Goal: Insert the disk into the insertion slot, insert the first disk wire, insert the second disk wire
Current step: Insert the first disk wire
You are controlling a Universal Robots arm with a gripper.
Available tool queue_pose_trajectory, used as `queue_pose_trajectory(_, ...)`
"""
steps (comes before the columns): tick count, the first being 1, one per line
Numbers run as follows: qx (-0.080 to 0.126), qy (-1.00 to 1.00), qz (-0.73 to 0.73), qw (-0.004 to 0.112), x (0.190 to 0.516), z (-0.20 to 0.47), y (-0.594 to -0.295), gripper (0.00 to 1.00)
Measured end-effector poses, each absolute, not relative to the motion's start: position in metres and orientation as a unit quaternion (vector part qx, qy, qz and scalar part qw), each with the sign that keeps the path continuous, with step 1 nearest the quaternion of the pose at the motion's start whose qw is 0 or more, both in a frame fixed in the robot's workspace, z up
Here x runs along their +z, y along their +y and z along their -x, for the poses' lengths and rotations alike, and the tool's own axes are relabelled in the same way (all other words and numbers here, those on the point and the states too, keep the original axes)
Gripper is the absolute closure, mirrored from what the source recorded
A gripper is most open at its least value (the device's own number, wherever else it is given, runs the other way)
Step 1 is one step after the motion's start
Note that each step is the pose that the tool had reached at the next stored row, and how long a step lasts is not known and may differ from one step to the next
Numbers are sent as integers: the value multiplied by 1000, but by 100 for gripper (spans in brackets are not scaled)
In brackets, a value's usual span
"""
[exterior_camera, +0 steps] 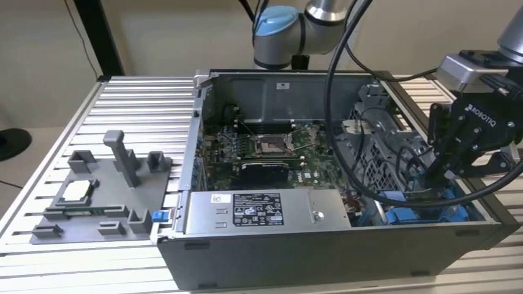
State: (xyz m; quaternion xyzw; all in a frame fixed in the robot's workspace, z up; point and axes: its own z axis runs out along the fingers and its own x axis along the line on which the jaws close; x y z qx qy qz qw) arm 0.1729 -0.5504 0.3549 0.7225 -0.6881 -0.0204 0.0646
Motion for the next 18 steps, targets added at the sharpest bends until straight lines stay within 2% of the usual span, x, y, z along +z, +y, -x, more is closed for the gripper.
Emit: queue_pose_trajectory(18,-22,-692,-719,63,351,-178,-550,100)
